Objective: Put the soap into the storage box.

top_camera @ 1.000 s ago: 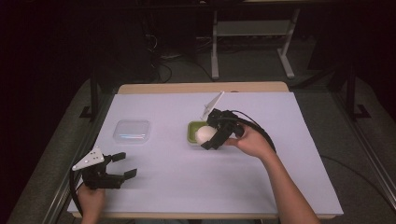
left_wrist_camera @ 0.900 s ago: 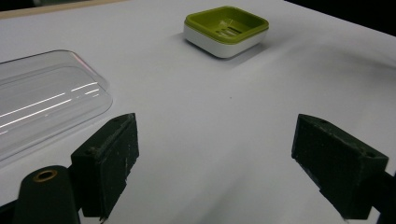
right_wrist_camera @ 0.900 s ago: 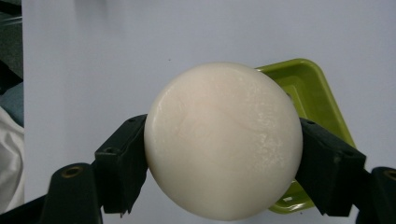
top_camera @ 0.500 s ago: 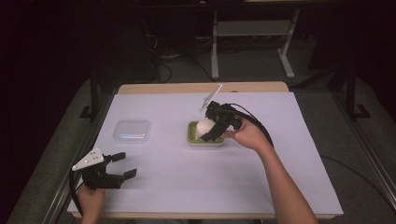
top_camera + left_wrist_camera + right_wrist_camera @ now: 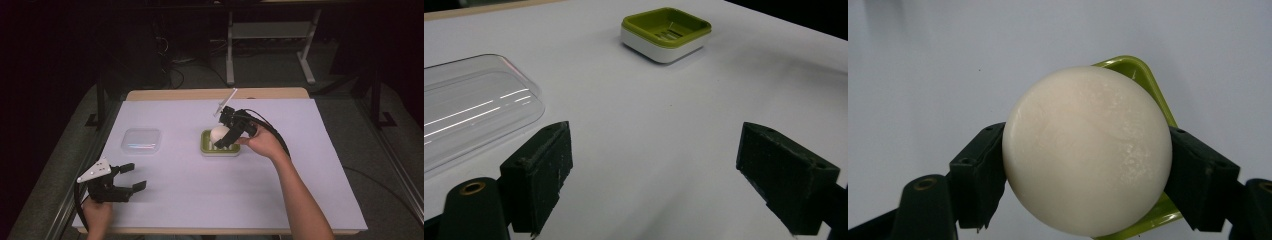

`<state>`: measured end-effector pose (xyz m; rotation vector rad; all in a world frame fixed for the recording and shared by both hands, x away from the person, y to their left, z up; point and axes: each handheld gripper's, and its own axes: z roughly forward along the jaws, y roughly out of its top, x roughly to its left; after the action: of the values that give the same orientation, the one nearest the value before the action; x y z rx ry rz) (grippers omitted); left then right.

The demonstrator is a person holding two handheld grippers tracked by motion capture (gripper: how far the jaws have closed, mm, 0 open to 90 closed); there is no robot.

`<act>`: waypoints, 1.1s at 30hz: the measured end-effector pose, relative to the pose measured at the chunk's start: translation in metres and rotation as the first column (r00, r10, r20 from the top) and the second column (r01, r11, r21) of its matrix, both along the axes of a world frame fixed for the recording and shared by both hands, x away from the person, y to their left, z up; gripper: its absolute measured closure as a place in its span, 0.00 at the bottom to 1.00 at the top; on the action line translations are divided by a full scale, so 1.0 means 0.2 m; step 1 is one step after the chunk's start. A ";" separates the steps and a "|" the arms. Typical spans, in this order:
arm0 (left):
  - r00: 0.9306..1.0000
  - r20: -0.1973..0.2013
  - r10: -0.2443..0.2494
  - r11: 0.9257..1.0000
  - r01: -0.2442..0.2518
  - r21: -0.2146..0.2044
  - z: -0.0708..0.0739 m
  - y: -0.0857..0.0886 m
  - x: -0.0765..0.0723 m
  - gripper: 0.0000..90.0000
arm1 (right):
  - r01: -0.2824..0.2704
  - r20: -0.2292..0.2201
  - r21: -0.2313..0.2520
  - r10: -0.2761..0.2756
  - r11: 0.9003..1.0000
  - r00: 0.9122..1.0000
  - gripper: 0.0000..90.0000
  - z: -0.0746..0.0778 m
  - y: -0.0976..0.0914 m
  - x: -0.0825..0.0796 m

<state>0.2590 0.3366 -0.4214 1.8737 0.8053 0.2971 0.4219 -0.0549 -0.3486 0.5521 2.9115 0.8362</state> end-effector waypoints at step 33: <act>1.000 0.000 0.002 1.000 -0.002 0.002 0.00 0.00 0.00 0.16 | 0.049 -0.040 -0.014 -0.049 0.999 0.998 0.26 -0.10 0.01 0.11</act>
<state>0.2589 0.3375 -0.4214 1.8749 0.8072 0.3000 0.4430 -0.0525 -0.3687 0.6440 2.9242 0.8097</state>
